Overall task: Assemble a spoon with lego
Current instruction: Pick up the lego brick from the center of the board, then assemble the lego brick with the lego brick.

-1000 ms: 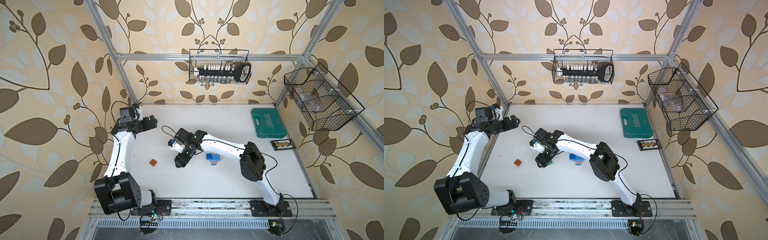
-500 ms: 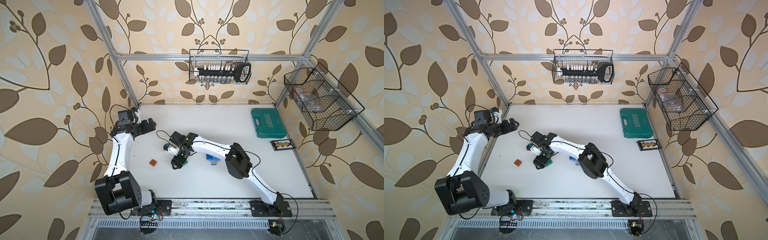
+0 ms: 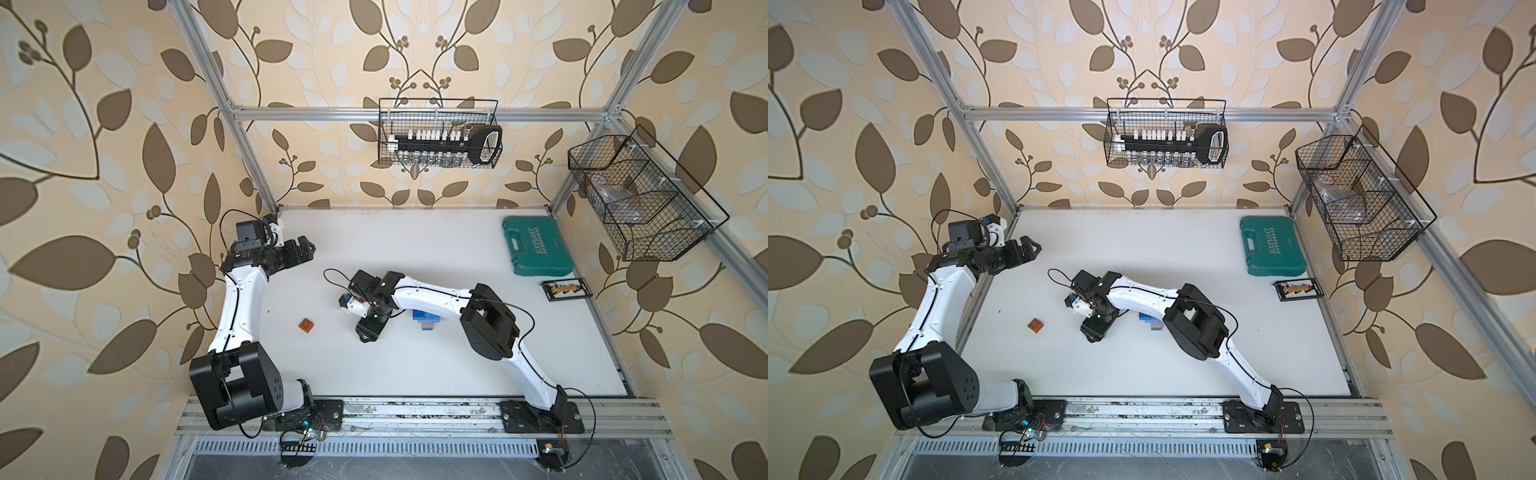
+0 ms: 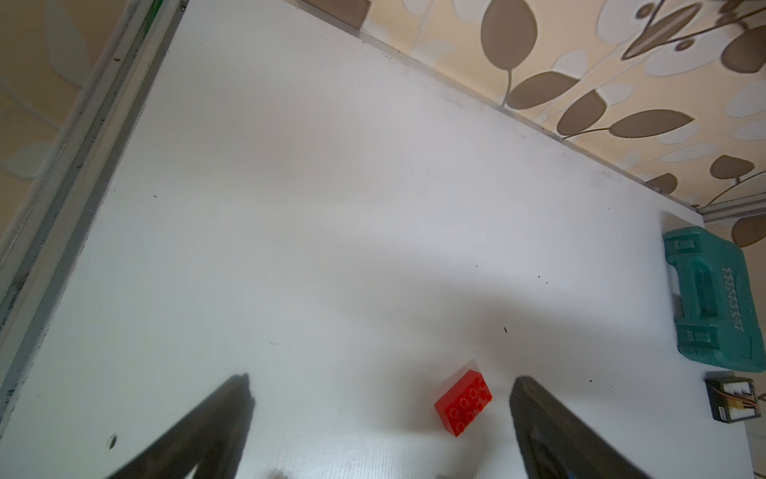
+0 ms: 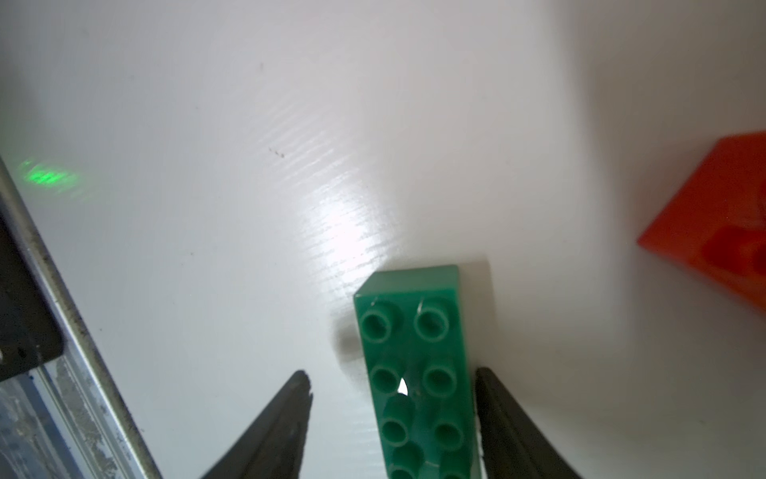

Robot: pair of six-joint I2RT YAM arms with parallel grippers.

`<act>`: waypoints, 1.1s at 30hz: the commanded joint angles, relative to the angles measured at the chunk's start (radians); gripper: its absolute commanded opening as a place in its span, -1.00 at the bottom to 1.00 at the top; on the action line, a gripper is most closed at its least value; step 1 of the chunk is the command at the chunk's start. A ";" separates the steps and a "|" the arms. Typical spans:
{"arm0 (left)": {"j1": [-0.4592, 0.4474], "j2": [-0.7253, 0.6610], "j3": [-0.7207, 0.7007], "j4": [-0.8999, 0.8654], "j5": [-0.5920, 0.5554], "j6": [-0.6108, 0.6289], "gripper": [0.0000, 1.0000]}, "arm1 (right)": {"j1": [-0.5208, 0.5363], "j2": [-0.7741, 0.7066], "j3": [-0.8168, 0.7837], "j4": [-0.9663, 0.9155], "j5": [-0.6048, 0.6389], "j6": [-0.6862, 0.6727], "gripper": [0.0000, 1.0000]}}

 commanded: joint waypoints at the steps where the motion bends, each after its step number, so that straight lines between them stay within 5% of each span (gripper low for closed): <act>1: 0.007 0.002 0.001 0.016 0.047 0.010 0.98 | 0.015 0.014 -0.022 0.029 0.083 0.032 0.07; 9: 0.007 0.007 0.003 0.007 0.057 0.018 0.98 | 0.034 0.067 0.037 0.016 0.128 0.023 -0.17; 16: 0.006 -0.002 0.001 -0.006 0.092 0.024 0.98 | 0.038 -0.041 0.021 0.026 0.143 0.003 -0.86; 27: -0.055 -0.101 0.006 -0.073 0.129 0.001 0.98 | -0.075 -0.434 0.048 -0.032 0.136 0.013 -1.00; 33: -0.278 -0.197 -0.103 -0.019 0.020 -0.106 0.98 | -0.208 -0.664 -0.165 -0.196 0.171 -0.277 -1.00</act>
